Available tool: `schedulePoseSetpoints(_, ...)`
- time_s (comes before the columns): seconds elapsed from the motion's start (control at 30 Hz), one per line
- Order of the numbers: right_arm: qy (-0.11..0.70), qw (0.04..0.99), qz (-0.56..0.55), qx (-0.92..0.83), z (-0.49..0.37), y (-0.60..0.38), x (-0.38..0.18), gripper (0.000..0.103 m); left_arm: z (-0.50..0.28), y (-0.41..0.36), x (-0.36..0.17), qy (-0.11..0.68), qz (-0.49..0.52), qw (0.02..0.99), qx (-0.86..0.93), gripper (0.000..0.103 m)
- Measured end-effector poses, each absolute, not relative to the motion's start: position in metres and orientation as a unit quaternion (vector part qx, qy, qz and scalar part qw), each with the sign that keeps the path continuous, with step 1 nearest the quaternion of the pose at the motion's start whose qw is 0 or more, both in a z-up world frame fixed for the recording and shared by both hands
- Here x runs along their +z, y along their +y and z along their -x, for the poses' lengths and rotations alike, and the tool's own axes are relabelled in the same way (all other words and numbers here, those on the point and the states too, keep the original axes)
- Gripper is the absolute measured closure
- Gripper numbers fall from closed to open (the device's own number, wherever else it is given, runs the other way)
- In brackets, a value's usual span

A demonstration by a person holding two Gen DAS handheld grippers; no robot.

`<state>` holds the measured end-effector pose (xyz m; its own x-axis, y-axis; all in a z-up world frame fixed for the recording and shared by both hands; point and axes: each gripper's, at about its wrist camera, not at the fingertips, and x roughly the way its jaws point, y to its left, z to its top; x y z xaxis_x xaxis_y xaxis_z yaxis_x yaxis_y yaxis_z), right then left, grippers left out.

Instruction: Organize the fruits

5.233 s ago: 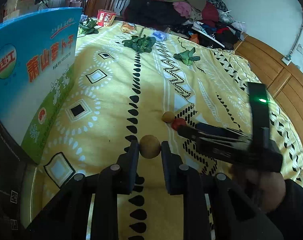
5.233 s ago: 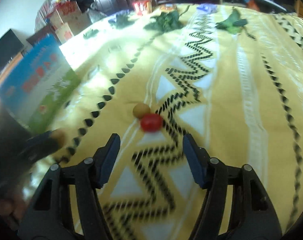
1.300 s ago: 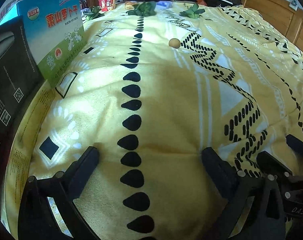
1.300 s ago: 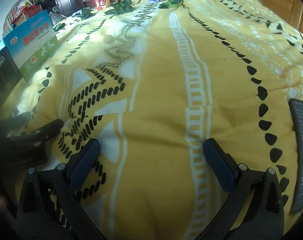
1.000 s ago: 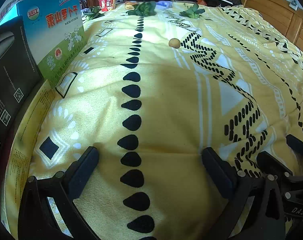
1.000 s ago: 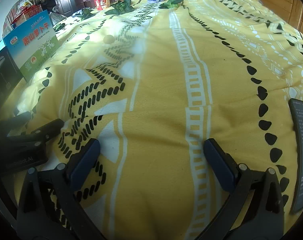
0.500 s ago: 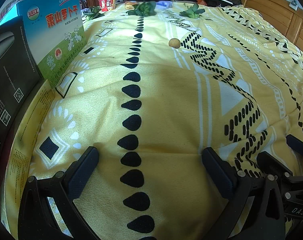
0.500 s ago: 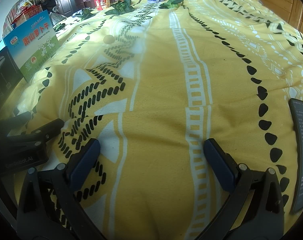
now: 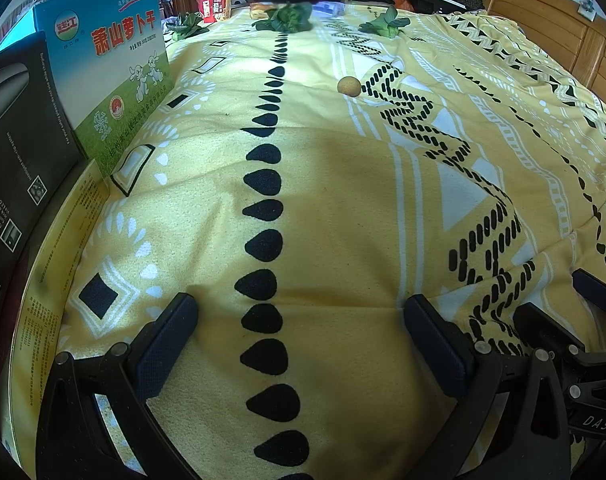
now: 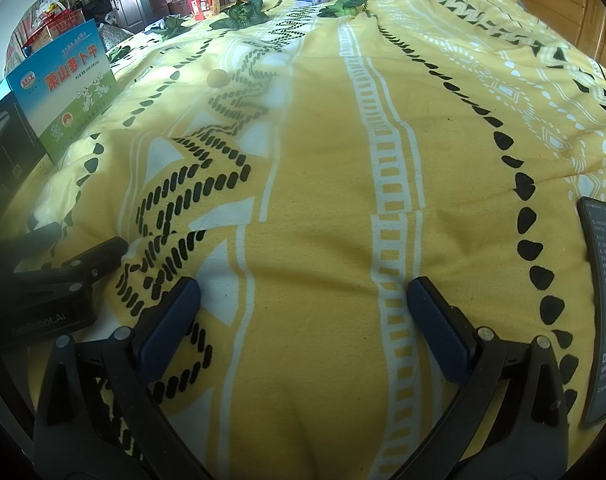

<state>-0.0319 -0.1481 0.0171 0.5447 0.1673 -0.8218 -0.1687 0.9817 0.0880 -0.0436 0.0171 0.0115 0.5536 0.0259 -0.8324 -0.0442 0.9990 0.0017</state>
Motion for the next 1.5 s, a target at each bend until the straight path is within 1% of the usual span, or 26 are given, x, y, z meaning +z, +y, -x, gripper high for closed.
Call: schedulePoseSetpoints(1.5, 0.469, 0.879, 0.013, 0.090, 0.0332, -0.1460, 0.0174, 0.000, 0.0433, 0.0170, 0.0111, 0.472, 0.010, 0.881, 0.020, 0.000)
